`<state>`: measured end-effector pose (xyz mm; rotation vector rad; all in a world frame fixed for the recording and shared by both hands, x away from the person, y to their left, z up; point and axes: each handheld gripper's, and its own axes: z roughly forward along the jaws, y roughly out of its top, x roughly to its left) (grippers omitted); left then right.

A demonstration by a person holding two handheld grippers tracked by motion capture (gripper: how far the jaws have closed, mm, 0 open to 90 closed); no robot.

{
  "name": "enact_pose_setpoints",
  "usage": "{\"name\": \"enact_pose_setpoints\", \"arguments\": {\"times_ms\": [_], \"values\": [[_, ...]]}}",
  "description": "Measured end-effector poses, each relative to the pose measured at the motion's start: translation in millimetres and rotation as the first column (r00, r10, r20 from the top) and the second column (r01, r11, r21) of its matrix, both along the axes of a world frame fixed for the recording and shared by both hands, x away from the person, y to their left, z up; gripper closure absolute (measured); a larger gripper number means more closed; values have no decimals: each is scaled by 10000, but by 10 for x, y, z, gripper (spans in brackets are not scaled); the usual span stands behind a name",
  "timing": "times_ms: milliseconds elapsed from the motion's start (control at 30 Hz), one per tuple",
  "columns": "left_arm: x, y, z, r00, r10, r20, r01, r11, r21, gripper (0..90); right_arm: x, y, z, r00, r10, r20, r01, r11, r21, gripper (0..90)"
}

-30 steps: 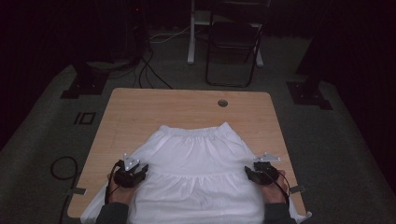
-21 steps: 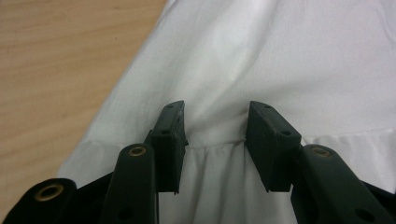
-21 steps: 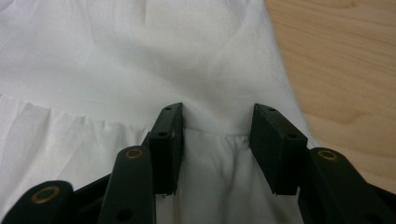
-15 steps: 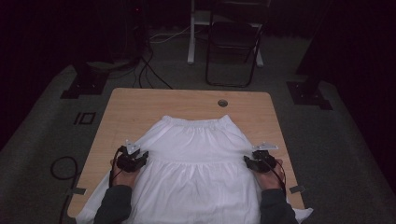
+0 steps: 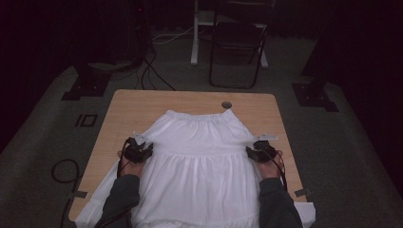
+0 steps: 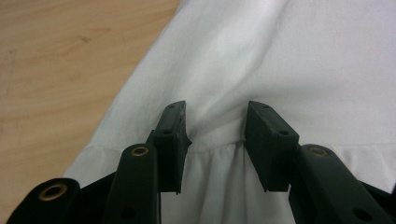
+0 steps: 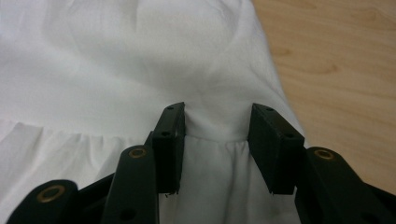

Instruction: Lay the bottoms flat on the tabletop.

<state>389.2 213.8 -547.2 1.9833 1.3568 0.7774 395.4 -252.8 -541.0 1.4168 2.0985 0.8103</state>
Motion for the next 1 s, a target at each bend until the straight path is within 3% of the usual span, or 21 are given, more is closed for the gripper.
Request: {"name": "enact_pose_setpoints", "arguments": {"times_ms": [267, 400, 500, 533, 567, 667, 700, 800, 933, 1000], "values": [[215, -2, 4, 9993, 367, -12, -367, 9993, -33, 586, 283, 58, 7, 10000, -60, -33, 60, 10000, 76, 560], [276, -47, 5, 9979, 633, 115, -636, 9975, 311, 586, 409, 97, 14, 9998, -155, -100, 156, 9998, 98, 556], [303, -56, 9, 9959, 903, 26, -904, 9958, 121, 581, 461, 108, 12, 9998, -206, -82, 207, 9997, 110, 553], [304, -52, 32, 9909, 1286, -409, -1300, 9909, -339, 548, 489, 124, 21, 9995, -240, -184, 241, 9997, 88, 538], [287, -64, 53, 9902, 1262, -595, -1283, 9912, -317, 523, 485, 123, 23, 9995, -224, -223, 226, 9997, 112, 528], [228, -78, 96, 9926, 1090, -529, -1098, 9939, -133, 503, 417, 141, 61, 9988, -187, -450, 181, 9997, -147, 493], [105, -69, 149, 9965, 792, -252, -798, 9965, -229, 494, 362, 139, 81, 9990, -204, -396, 196, 9996, -196, 486], [-112, -12, 192, 9983, 572, -100, -573, 9983, -88, 479, 186, 130, 125, 9994, -238, -250, 230, 9992, -315, 481], [-391, 193, 170, 9960, 871, -215, -886, 9929, -788, 468, -79, 93, 132, 9995, -252, -213, 239, 9980, -581, 446], [-469, 270, 158, 9953, 809, -525, -870, 9880, -1278, 468, -208, 90, 98, 9977, -122, -669, 109, 9997, -196, 425]]}}
